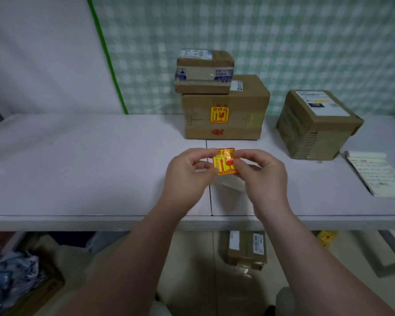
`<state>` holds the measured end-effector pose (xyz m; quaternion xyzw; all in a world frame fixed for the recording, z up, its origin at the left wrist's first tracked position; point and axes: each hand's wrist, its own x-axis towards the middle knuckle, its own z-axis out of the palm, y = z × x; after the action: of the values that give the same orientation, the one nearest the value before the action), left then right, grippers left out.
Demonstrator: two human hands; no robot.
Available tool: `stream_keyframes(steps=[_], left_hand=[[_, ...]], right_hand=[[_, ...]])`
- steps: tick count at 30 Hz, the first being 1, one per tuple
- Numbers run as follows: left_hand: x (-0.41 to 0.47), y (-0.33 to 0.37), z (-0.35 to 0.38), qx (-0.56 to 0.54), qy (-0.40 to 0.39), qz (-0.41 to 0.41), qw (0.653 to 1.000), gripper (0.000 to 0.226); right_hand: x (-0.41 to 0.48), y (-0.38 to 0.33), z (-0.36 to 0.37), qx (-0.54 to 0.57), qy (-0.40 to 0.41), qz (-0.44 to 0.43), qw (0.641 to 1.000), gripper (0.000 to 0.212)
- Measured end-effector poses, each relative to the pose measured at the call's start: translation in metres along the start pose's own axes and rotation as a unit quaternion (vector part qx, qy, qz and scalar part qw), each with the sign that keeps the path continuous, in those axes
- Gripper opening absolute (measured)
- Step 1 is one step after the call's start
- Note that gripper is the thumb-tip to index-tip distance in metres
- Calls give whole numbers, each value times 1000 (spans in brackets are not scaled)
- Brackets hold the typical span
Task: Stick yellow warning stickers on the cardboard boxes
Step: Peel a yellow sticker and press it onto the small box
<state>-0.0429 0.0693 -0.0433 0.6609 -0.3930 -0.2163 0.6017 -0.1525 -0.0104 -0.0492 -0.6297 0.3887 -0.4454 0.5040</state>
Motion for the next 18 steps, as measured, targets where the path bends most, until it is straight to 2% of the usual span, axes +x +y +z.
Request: stream_keyframes(steps=[2,5,8,18], left_hand=[[1,13,-7,1,17,24,1000,34],[13,33,-20,22,42,67,997,39],[34,48,-30,59,62,89,992,38],[123,50,-32,176,101,132,970,35]], right_hand=[[4,-18,6,-21,-8,-37,999,29],[16,-44,18,-23,-29,-64,997,28],[33,-62,29,-48,-6,-95,994,30],[103,-74,65,-66,24,-87,994,22]])
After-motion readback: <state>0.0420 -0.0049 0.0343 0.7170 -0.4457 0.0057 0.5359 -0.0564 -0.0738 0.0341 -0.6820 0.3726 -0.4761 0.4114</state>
